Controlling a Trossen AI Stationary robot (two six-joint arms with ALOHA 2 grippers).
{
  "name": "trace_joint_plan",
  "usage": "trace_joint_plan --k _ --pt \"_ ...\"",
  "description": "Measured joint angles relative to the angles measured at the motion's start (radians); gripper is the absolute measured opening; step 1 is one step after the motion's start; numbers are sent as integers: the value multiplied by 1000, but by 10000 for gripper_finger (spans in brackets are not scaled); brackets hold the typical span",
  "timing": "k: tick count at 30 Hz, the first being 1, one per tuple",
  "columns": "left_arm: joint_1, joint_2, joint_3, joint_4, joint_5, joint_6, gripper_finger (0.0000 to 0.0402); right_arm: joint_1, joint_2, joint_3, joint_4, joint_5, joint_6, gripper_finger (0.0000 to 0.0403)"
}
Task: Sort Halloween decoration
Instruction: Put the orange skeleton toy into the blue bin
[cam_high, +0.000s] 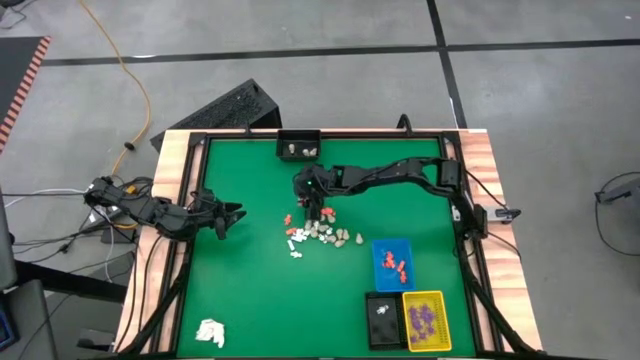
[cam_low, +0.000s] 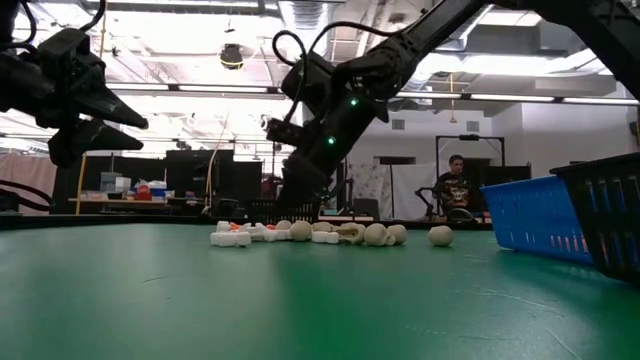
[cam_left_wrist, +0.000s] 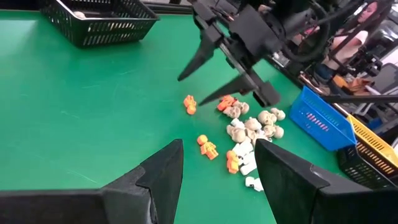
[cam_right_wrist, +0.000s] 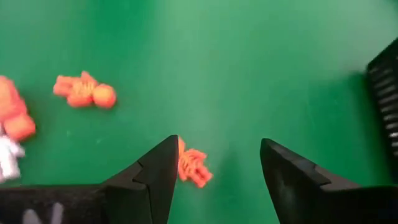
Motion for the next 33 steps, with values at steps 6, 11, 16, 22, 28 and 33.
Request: trace_joint_plan --k 6,11,16,22,28,33 --pt "0 0 0 0 0 2 189 2 0 -29 7 -47 -62 222" --pt "0 0 0 0 0 2 189 -16 0 -30 14 -46 -96 221" --pt "0 0 0 -1 0 1 189 -32 0 -29 29 -100 -101 221" --pt "0 0 0 0 0 1 189 -35 0 -29 27 -126 -158 221" --pt "0 0 0 0 0 1 189 -37 0 -29 37 -130 -159 220" --pt "0 0 0 -1 -1 1 189 -33 40 -27 50 -131 -165 220"
